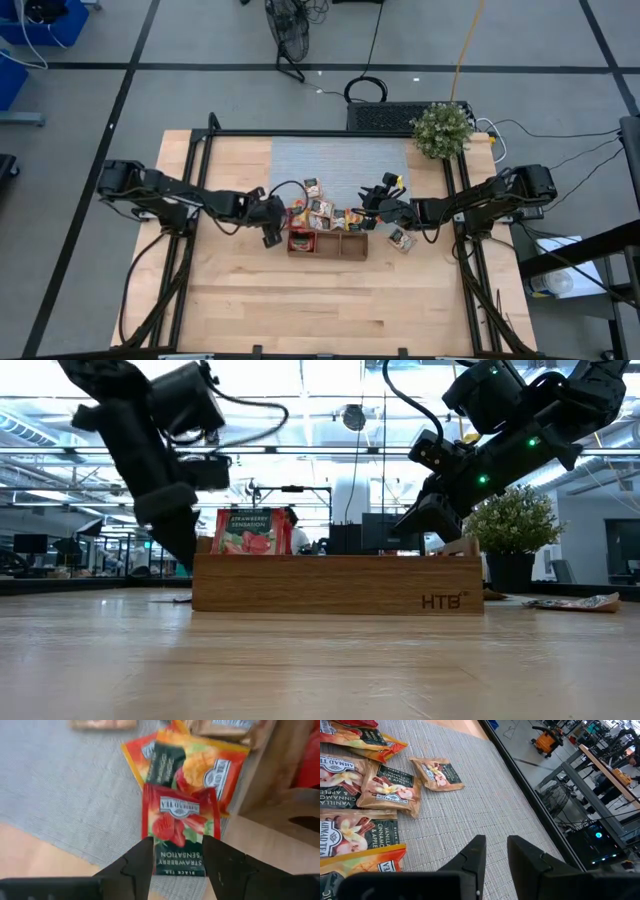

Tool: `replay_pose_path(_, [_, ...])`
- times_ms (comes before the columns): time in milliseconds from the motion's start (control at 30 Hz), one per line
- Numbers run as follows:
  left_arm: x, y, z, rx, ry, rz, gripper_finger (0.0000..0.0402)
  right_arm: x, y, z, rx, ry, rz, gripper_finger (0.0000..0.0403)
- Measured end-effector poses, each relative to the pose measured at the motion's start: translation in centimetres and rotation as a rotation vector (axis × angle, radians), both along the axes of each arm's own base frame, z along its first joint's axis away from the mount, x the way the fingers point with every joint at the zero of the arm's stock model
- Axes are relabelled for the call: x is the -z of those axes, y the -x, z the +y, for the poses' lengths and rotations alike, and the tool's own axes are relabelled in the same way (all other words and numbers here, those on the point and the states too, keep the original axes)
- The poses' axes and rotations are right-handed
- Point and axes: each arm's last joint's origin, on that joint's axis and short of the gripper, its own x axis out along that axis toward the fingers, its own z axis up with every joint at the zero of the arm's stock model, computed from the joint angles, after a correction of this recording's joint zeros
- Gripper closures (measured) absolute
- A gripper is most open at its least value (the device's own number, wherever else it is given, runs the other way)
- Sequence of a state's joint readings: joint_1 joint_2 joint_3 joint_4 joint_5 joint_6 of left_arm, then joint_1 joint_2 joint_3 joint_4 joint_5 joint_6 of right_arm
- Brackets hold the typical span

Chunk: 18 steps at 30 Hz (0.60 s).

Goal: Pick & Place Tea
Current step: Put the red tea bag into the left section of the wooden organizer

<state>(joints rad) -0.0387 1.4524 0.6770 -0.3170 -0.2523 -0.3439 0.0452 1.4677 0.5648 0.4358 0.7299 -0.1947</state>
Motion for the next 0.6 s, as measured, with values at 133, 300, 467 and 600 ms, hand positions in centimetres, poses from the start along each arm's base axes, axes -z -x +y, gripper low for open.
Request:
replay_pose_path(133, [1.2,-0.5,0.8,-0.024,0.039,0.023,0.0229,0.0,0.0,0.0,-0.001,0.000,0.000,0.0332])
replay_pose_path(300, [2.7,-0.9,1.6,-0.036,0.086,0.071,0.0229,0.0,0.0,0.0,-0.001,0.000,0.003,0.0332])
replay_pose_path(467, [3.6,-1.0,1.9,-0.018,0.137,0.112,0.0229,0.0,0.0,0.0,-0.002,-0.001,0.004,0.0332])
replay_pose_path(600, [3.7,-1.0,1.9,-0.006,0.144,0.118,0.0231,0.1,0.0,0.0,-0.002,0.000,0.007,0.0332])
